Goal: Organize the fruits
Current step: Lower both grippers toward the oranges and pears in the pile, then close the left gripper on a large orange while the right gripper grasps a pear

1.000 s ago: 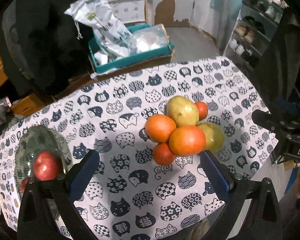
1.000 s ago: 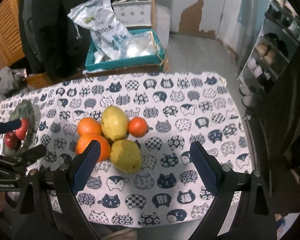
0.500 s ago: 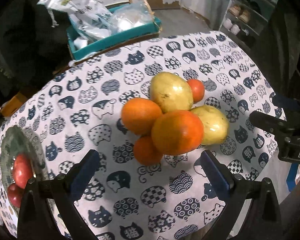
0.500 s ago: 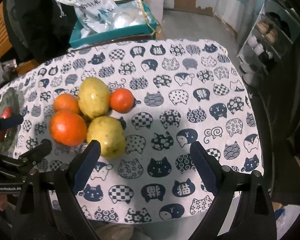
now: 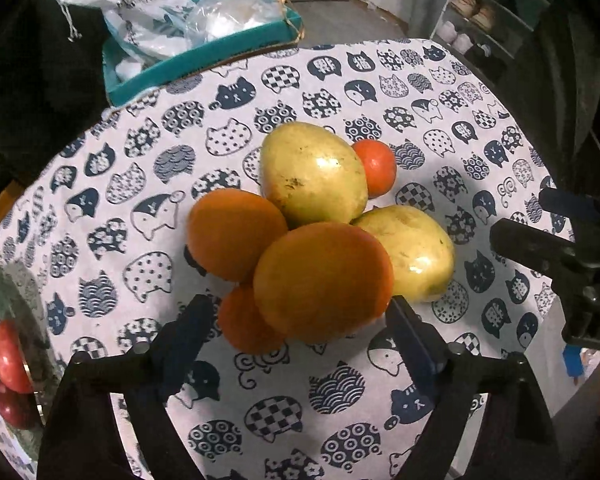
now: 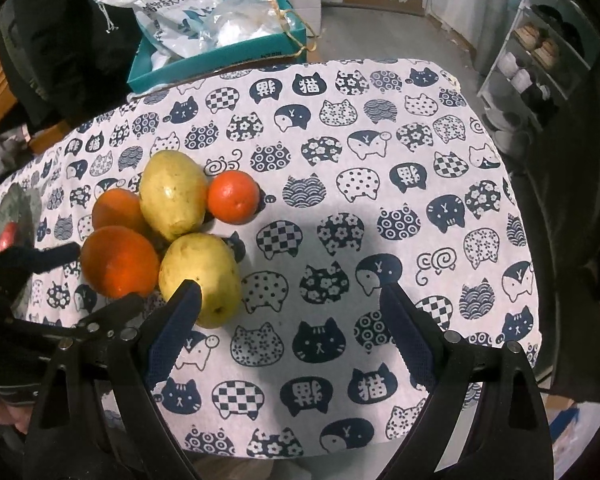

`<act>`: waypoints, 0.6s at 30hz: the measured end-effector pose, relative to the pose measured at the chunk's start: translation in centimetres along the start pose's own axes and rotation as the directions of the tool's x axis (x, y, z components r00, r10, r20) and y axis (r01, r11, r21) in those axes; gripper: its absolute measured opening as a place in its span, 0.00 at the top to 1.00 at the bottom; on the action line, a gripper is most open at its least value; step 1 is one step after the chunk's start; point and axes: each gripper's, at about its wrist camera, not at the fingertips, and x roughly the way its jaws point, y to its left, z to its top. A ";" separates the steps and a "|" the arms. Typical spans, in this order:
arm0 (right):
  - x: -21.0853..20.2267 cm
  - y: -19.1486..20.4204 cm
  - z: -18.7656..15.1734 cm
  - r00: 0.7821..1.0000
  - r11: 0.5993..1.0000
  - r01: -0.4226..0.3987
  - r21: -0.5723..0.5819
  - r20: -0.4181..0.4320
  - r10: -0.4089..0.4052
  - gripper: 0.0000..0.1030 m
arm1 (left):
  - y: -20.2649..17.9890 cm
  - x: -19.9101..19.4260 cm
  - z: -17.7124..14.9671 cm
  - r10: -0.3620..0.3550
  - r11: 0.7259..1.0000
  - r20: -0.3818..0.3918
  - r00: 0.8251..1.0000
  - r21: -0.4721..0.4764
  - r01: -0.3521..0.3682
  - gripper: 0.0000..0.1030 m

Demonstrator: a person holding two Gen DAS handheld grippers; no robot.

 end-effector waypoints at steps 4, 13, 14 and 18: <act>0.2 0.1 0.1 1.000 1.000 0.000 -0.001 -0.005 0.000 0.12 | 0.1 0.4 0.1 -0.031 0.999 -0.002 1.000 -0.016 0.031 0.21; 0.7 0.1 0.1 1.000 1.000 -0.004 0.000 -0.016 0.004 0.12 | -0.6 0.2 0.2 -0.044 0.999 0.027 0.999 0.006 0.043 0.35; 0.6 0.0 0.2 1.000 1.000 -0.005 0.002 -0.015 0.005 0.12 | -0.6 0.1 0.2 -0.044 0.999 0.030 0.999 0.007 0.044 0.35; 0.7 0.1 0.4 1.000 1.000 -0.025 0.009 -0.018 0.025 0.12 | -0.1 -0.6 -0.1 -0.051 0.999 0.036 0.998 -0.007 0.051 0.36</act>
